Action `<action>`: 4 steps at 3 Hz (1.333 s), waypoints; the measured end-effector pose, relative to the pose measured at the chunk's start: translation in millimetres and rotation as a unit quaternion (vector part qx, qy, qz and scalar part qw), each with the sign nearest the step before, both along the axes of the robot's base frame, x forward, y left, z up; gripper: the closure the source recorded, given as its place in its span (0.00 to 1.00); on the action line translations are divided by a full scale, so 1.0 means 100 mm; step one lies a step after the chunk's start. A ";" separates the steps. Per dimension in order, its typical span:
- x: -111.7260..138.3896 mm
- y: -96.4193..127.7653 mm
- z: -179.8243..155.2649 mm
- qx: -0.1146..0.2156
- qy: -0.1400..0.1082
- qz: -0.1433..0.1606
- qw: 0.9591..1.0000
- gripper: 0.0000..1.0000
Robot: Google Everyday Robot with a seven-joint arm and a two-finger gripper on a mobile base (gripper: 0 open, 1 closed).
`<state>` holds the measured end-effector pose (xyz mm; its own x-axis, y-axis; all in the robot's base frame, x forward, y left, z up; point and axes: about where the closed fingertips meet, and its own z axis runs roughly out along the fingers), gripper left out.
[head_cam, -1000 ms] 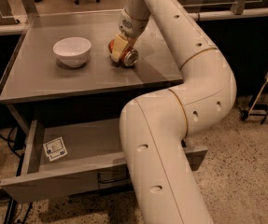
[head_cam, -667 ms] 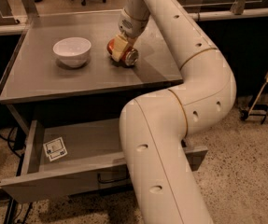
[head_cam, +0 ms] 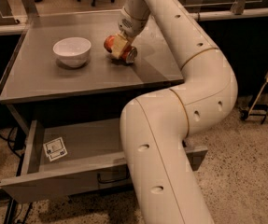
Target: Place coke can into top drawer
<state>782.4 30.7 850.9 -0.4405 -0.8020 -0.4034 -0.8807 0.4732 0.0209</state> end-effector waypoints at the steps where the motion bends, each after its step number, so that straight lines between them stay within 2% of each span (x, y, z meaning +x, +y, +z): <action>1: -0.02 -0.07 0.21 0.026 -0.020 0.008 0.999 1.00; 2: -0.09 -0.21 0.52 0.046 -0.048 0.018 0.998 1.00; 3: -0.08 -0.20 0.50 0.046 -0.048 0.018 0.998 1.00; 4: -0.08 -0.16 0.59 0.052 -0.063 0.030 0.996 1.00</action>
Offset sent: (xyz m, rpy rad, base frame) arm -0.0595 -0.0447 0.0761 0.1276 -0.1500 0.0617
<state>774.3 14.4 910.2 -0.3340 -0.7758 -0.5353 -0.9059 0.4211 -0.0450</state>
